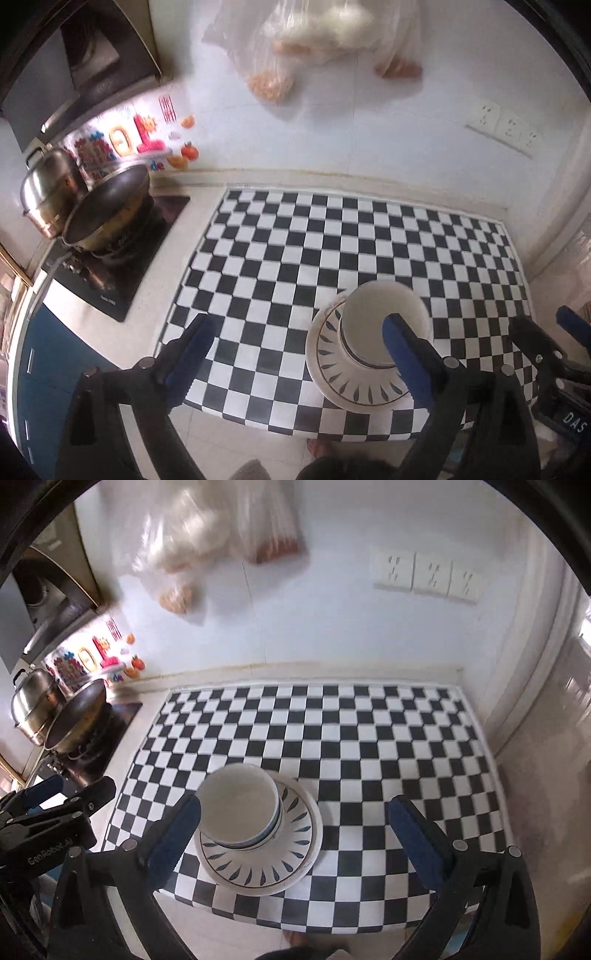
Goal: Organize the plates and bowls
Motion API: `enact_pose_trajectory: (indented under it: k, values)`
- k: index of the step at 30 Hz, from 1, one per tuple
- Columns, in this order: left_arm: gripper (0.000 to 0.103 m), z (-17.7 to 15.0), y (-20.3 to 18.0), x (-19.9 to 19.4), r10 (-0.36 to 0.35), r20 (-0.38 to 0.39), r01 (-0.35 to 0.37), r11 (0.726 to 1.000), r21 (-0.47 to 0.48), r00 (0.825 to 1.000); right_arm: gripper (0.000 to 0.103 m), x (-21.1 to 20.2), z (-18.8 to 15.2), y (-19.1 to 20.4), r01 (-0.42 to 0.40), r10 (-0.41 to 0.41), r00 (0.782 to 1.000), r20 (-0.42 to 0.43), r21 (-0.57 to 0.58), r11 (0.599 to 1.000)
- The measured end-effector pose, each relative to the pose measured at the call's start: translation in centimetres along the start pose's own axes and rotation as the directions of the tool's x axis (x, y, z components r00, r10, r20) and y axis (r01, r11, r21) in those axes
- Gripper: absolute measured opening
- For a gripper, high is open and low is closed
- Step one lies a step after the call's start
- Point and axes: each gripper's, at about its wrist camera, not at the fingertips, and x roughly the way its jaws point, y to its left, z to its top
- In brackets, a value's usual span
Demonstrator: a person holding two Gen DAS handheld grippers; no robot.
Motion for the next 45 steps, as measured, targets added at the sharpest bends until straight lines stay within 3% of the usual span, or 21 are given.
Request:
enact_pose_trajectory:
  k: [14,27,45]
  values:
    - [0.097,-4.7,0.7,-13.2,0.031,0.200,-0.031,1.000,-0.002,0.979,0.103,-13.4,-4.2,0.9,0.041,-0.033,0.985,0.171,-0.042,0.998]
    - [0.097,-12.6,1.8,-22.5,0.092,0.215,-0.088,0.996,-0.032,0.972,0.103,-25.7,-12.0,1.7,0.062,-0.055,0.975,0.214,-0.028,0.998]
    - [0.097,-20.8,7.6,-32.8,0.021,0.282,-0.025,1.000,0.013,0.959,0.103,-39.8,-21.3,7.2,0.112,-0.106,0.955,0.278,-0.004,0.994]
